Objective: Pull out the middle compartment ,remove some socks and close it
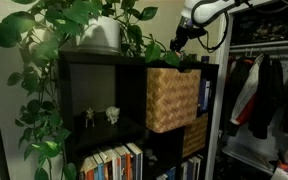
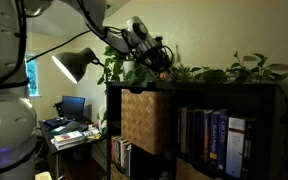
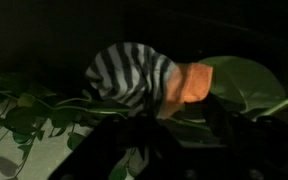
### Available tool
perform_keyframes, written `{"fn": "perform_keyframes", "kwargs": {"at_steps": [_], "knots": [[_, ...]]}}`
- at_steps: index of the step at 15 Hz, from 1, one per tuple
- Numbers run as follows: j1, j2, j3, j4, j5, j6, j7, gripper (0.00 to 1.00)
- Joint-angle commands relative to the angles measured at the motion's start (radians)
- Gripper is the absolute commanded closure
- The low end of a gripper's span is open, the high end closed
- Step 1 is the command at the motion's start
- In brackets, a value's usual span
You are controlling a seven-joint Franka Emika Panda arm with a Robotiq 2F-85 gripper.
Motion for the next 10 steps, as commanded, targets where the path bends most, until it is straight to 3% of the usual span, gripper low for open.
{"fn": "perform_keyframes", "kwargs": {"at_steps": [1,3,10], "knots": [[0.021,-0.079,0.011,-0.008,-0.005,-0.087,-0.007,0.15],[0.029,-0.108,0.021,-0.005,0.017,-0.159,-0.031,0.02],[0.08,-0.151,0.007,0.003,0.272,-0.429,-0.208,0.0]]}}
